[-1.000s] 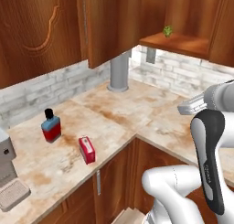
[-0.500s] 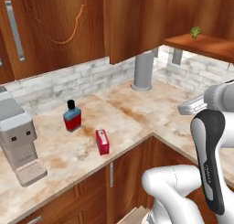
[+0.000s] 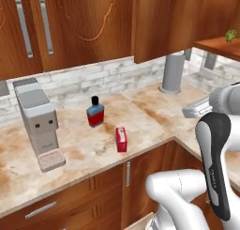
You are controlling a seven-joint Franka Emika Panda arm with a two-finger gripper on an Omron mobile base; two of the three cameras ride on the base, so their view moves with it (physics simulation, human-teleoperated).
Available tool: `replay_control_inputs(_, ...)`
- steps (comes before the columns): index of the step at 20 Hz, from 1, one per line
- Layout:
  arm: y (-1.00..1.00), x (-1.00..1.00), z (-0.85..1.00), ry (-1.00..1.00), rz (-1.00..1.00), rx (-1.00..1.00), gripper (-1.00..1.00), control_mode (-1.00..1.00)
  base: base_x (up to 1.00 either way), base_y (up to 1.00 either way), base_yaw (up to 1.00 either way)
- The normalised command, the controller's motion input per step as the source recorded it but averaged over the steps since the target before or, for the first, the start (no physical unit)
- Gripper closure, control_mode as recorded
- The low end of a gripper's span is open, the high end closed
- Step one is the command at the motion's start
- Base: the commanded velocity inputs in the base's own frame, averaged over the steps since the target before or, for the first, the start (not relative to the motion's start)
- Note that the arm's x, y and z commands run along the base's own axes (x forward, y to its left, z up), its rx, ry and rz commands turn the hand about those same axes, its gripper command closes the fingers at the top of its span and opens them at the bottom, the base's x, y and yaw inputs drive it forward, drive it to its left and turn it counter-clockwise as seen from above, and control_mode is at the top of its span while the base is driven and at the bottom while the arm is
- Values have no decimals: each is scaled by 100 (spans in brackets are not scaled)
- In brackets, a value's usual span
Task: Pick the canned food and boxed food from the counter and place them in the cabinets closest to them.
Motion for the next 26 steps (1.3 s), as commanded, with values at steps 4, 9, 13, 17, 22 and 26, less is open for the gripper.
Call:
replay_control_inputs(4,0,0,0,0,0,0,-100,100,0,0,32)
replay_control_inputs(9,0,0,0,0,0,0,-100,100,3,-1,32)
replay_control_inputs(13,0,0,0,0,0,0,-100,100,2,-2,31)
replay_control_inputs(17,0,0,0,0,0,0,-100,100,1,-1,30)
replay_control_inputs(22,0,0,0,0,0,0,-100,100,0,-1,29)
replay_control_inputs(26,0,0,0,0,0,0,-100,100,0,-2,28)
